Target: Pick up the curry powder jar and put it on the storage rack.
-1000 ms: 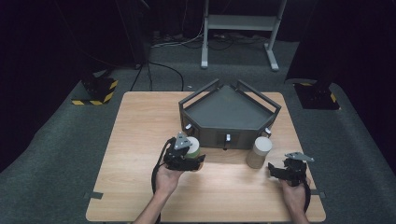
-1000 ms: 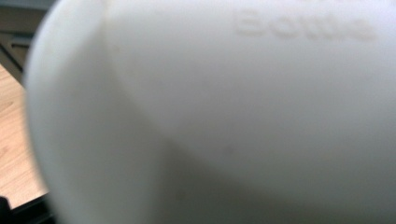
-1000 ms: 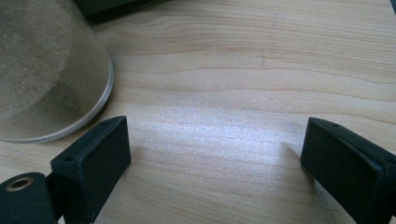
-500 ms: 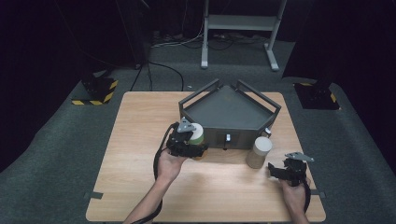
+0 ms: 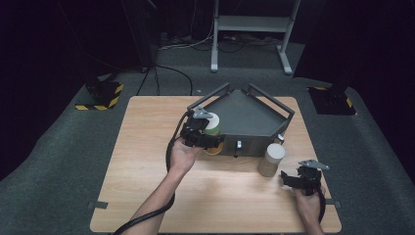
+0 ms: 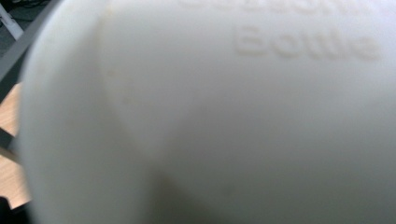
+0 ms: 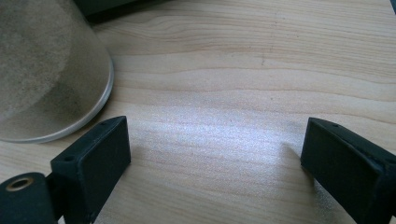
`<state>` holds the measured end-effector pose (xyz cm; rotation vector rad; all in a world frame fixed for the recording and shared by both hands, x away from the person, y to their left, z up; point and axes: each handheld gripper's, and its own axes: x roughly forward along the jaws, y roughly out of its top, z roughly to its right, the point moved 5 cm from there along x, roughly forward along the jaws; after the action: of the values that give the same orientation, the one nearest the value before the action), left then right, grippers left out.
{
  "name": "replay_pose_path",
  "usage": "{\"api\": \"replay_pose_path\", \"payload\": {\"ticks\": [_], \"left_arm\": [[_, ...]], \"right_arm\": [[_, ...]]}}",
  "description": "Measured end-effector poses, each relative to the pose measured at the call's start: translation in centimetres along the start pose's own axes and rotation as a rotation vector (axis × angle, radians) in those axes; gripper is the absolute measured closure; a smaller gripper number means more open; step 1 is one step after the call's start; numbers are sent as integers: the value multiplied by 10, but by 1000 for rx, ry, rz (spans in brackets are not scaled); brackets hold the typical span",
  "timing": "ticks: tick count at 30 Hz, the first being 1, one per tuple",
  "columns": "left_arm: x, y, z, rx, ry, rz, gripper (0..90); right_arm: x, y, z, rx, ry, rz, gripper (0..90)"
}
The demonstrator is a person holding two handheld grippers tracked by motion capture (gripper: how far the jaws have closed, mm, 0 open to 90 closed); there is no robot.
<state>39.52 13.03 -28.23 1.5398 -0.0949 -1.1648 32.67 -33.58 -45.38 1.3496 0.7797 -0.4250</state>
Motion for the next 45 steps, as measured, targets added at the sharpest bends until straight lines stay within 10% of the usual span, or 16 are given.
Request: {"api": "replay_pose_path", "payload": {"ticks": [25,45], "left_arm": [[46,71,-7,-8,97,-62,319],[101,81,-12,-40,156,-119,319]], "right_arm": [[0,0,0,0,0,0,76],[0,0,0,-2,0,1,77]]}}
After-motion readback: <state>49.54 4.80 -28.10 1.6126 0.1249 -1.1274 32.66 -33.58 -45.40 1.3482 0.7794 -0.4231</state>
